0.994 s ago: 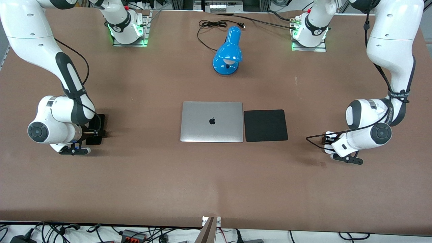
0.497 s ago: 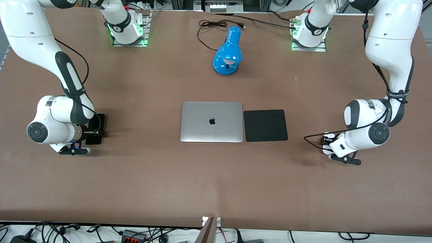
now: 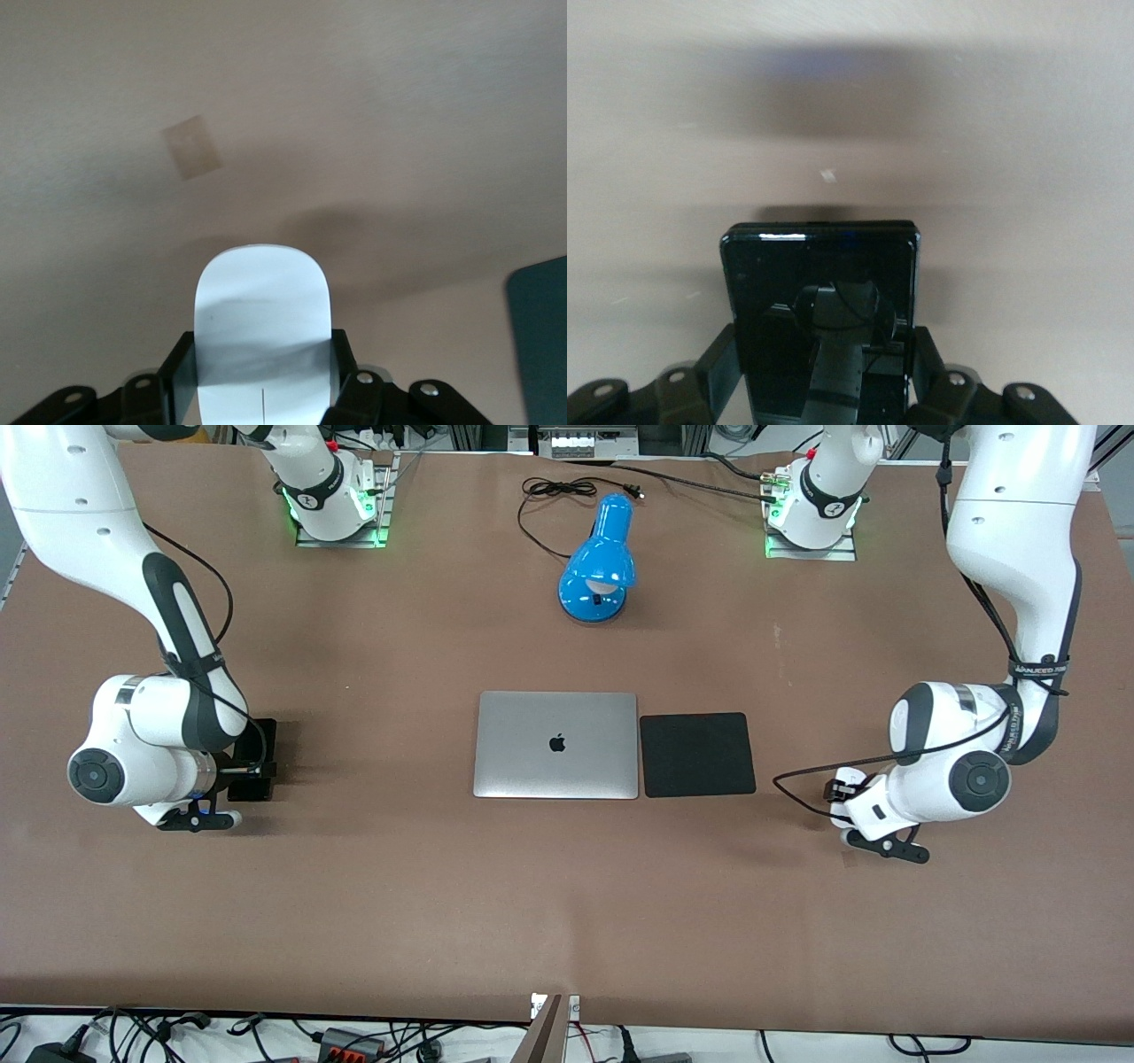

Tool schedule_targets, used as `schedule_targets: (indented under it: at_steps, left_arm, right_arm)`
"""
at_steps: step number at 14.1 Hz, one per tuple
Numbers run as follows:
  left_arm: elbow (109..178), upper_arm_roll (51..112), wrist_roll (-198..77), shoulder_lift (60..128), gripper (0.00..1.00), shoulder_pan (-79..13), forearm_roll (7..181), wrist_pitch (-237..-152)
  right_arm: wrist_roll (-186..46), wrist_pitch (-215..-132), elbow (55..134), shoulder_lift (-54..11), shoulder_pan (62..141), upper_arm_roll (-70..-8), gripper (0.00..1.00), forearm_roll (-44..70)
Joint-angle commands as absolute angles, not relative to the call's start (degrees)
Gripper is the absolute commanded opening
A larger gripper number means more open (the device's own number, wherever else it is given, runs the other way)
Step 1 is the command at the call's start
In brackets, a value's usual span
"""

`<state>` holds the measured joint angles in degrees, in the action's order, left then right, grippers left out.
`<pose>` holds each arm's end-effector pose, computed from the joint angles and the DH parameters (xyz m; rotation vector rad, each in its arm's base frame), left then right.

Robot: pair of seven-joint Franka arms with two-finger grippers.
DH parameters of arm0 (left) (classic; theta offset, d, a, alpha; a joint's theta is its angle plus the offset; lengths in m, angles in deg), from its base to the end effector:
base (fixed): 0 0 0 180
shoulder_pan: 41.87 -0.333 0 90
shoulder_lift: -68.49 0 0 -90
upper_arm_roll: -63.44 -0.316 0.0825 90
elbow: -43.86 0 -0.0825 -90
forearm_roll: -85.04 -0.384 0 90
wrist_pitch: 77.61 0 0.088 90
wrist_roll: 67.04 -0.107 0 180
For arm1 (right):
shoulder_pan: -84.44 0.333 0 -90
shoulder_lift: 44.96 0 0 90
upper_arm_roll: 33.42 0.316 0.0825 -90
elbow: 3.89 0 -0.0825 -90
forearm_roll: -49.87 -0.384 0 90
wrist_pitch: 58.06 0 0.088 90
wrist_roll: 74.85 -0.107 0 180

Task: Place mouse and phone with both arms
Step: 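Carry the phone beside the laptop while the left gripper carries the mouse onto the pad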

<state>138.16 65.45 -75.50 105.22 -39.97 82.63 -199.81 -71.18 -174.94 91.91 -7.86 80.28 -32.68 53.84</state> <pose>0.6682 -0.0414 0.2281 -3.1044 0.3676 0.2411 0.6476 -0.0433 0.2073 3.0786 0.0660 -0.4368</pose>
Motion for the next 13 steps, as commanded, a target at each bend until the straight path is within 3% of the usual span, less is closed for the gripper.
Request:
schedule_targets:
  at_steps: [1, 4, 8, 13]
  left_arm:
    - [138.16, 65.63, -70.48, 103.38, 0.31, -36.88, 81.70, -196.45]
    - [138.34, 67.91, -60.30, 102.68, 0.31, -34.14, 81.96, -193.19]
    - [138.25, 74.06, -52.56, 103.02, 0.31, -33.35, 82.14, -193.54]
    - [139.04, 74.43, -44.81, 104.34, 0.31, -27.90, 81.61, -196.79]
  right_arm:
    - [-73.35, -168.38, 88.85, -11.21, 81.71, -30.09, 0.31, 53.47]
    - [-73.79, -167.57, 86.20, -10.95, 83.46, -25.35, 0.31, 50.68]
    - [-82.20, -172.13, 86.02, -7.87, 91.18, -24.98, 0.31, 48.37]
    - [-93.11, -176.79, 86.19, -4.88, 97.70, -24.98, 0.32, 48.81]
